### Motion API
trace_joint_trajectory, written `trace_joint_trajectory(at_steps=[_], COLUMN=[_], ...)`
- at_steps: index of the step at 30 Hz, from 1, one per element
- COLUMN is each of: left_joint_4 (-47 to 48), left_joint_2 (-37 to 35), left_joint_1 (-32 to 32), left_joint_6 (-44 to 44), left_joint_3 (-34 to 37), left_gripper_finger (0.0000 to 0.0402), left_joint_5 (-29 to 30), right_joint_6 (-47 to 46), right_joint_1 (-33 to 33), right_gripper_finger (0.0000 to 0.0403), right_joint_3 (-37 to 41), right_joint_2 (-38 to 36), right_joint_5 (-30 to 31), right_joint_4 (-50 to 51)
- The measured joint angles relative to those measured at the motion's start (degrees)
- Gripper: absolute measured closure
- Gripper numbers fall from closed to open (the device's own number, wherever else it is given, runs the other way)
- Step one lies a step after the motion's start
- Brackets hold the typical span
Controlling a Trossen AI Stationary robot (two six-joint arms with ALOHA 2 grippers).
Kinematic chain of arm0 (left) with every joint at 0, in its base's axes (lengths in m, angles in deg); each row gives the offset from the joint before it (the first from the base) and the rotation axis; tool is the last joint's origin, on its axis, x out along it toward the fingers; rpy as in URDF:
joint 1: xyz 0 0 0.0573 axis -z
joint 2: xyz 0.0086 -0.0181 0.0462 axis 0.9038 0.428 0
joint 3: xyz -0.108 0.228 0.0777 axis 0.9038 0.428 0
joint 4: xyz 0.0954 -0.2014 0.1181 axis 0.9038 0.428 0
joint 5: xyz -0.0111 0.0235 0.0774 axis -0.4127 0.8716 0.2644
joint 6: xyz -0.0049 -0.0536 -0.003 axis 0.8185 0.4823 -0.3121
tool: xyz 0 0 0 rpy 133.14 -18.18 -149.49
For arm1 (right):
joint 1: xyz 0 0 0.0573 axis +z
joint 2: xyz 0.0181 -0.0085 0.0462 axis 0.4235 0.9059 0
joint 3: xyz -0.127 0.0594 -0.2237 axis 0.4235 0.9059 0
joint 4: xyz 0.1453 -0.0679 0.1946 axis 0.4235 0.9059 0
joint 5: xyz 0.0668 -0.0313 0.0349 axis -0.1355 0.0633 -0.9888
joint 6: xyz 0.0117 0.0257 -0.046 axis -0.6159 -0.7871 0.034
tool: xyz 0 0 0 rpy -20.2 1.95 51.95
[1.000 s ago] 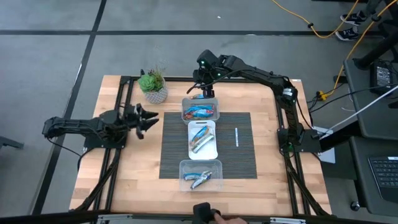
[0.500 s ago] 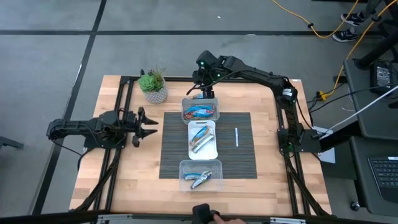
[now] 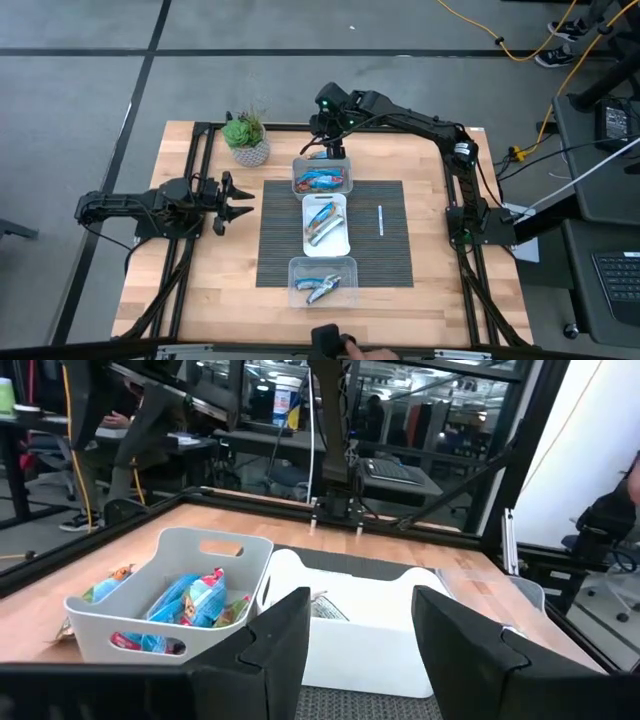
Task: Pick and place Granola Bars by type
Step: Put the orange granola bar into the white bin
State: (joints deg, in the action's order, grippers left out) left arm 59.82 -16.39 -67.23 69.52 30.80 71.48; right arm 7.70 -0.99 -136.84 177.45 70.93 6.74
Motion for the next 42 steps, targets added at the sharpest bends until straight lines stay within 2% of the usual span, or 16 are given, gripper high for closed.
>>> trace_joint_trajectory(at_steps=[5,11,14,20,23,42], left_joint_4=[0.0,-0.1,-0.2,-0.2,-0.2,-0.3], left_joint_2=[0.0,0.0,0.1,0.1,0.1,0.1], left_joint_1=[0.0,0.0,0.0,0.0,0.0,0.0], left_joint_6=[0.0,0.0,0.0,0.0,0.0,0.0], left_joint_3=[0.0,0.0,0.0,0.0,0.0,0.0], left_gripper_finger=[0.0233,0.0233,0.0233,0.0233,0.0233,0.0233], left_joint_5=[0.0,0.0,0.1,0.1,0.1,0.1], right_joint_6=[3.2,3.0,2.9,1.5,1.4,-0.1], right_joint_1=[-0.5,-2.0,-2.6,-2.8,-2.8,-3.3], right_gripper_finger=[0.0243,0.024,0.0215,0.0141,0.0126,0.0146], right_joint_3=[0.0,-0.1,-0.1,-0.1,-0.1,-1.6], right_joint_2=[0.2,3.1,4.9,8.5,10.0,13.7], right_joint_5=[2.7,-0.7,-1.7,-0.7,0.2,0.4], right_joint_4=[0.0,-0.2,0.7,1.5,2.1,2.7])
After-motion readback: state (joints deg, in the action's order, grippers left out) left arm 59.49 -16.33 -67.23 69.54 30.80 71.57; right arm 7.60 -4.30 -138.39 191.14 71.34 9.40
